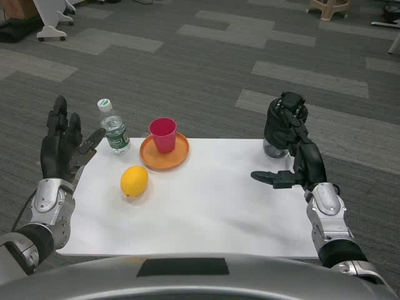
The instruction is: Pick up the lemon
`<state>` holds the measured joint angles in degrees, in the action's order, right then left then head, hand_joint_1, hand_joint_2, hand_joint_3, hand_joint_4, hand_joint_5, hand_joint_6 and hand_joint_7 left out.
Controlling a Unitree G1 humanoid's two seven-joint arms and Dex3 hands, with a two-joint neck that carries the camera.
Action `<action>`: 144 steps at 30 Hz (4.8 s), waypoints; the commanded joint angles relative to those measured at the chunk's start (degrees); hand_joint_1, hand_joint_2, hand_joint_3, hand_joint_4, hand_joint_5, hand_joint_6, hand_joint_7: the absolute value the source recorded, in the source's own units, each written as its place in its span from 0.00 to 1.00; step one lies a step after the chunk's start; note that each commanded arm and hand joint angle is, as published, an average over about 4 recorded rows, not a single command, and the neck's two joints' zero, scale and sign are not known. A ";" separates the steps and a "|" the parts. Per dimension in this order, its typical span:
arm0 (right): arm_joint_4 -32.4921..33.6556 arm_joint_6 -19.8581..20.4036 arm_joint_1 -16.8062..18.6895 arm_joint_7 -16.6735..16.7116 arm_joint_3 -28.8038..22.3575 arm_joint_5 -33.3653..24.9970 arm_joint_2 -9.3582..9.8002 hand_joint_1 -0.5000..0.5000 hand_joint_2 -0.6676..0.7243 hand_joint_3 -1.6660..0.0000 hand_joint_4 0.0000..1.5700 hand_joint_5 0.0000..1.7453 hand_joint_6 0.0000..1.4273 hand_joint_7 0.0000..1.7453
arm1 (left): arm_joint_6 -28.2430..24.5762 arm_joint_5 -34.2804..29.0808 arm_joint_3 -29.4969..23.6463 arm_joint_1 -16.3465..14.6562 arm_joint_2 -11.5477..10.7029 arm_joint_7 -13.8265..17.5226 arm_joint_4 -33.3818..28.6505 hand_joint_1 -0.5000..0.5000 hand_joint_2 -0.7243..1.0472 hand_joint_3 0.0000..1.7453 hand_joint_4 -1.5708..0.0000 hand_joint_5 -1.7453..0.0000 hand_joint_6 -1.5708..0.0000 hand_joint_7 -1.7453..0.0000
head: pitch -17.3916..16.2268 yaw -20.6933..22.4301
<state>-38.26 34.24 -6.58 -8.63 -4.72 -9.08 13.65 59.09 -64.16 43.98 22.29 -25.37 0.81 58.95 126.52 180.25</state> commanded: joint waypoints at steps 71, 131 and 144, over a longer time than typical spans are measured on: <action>-2.88 0.48 -3.53 0.72 3.67 -1.65 1.03 0.62 0.32 0.71 0.00 0.44 0.00 0.08 | -26.68 36.04 -10.78 0.71 0.41 10.59 3.10 1.00 0.30 0.05 1.00 1.00 1.00 1.00 | -4.36 37.07; -2.70 0.56 -4.59 0.64 7.73 -1.65 -0.11 0.58 0.32 0.71 0.00 0.44 0.00 0.08 | -47.57 56.58 2.18 15.76 8.19 -1.47 14.27 1.00 0.35 0.05 1.00 1.00 1.00 1.00 | -2.52 31.85; -2.59 0.63 -4.61 0.64 7.95 -1.65 -0.14 0.58 0.32 0.71 0.00 0.44 0.00 0.05 | -51.00 55.48 11.56 16.90 8.65 -3.03 14.27 1.00 0.84 0.05 1.00 1.00 1.00 1.00 | -2.65 32.22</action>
<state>-40.95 34.32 -9.81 -8.08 3.23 -10.37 13.77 8.54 -8.21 55.00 37.95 -16.42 -1.78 73.10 123.87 212.44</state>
